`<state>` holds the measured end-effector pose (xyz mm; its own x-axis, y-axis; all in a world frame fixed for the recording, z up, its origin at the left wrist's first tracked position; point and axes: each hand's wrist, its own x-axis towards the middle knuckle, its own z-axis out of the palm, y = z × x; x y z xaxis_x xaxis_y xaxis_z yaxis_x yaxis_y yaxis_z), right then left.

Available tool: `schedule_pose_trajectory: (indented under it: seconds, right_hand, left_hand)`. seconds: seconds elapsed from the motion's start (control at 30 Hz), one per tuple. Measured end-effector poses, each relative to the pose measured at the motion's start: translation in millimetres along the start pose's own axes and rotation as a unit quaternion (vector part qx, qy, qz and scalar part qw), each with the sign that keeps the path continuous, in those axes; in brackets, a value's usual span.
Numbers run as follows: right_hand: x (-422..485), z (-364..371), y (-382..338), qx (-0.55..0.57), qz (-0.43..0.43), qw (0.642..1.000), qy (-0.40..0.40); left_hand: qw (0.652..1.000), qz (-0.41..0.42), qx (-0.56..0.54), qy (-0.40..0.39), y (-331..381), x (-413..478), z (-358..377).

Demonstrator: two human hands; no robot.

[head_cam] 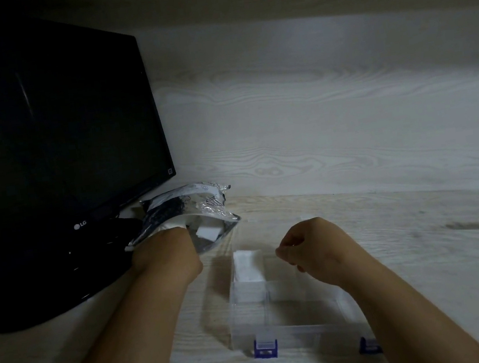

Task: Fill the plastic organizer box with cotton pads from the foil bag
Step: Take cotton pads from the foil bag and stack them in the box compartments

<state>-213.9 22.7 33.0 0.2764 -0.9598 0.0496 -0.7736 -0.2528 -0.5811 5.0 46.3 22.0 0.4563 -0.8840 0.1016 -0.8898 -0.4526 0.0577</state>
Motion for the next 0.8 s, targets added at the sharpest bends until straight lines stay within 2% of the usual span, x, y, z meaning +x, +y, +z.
schedule_pose_trajectory:
  seconds: [0.37, 0.57, 0.67, 0.8]
  right_hand:
    - [-0.6, 0.0, 0.5, 0.008, 0.005, 1.000, 0.004]
    - [-1.6, -0.8, -1.2, 0.015, 0.006, 1.000, 0.010]
    - [-1.9, -1.2, -1.8, 0.014, 0.006, 1.000, 0.014]
    - [-2.0, -2.0, -1.9, 0.021, 0.004, 1.000, 0.018]
  left_hand:
    - [0.999, -0.043, 0.019, 0.010, 3.6, 0.6, -4.0]
    - [0.989, 0.017, -0.004, 0.150, 6.6, -3.9, -9.0]
    - [0.975, 0.052, -0.103, 0.188, 9.2, -5.4, -10.3]
    - [0.931, 0.056, -0.319, 0.169, 14.9, -5.5, -8.1]
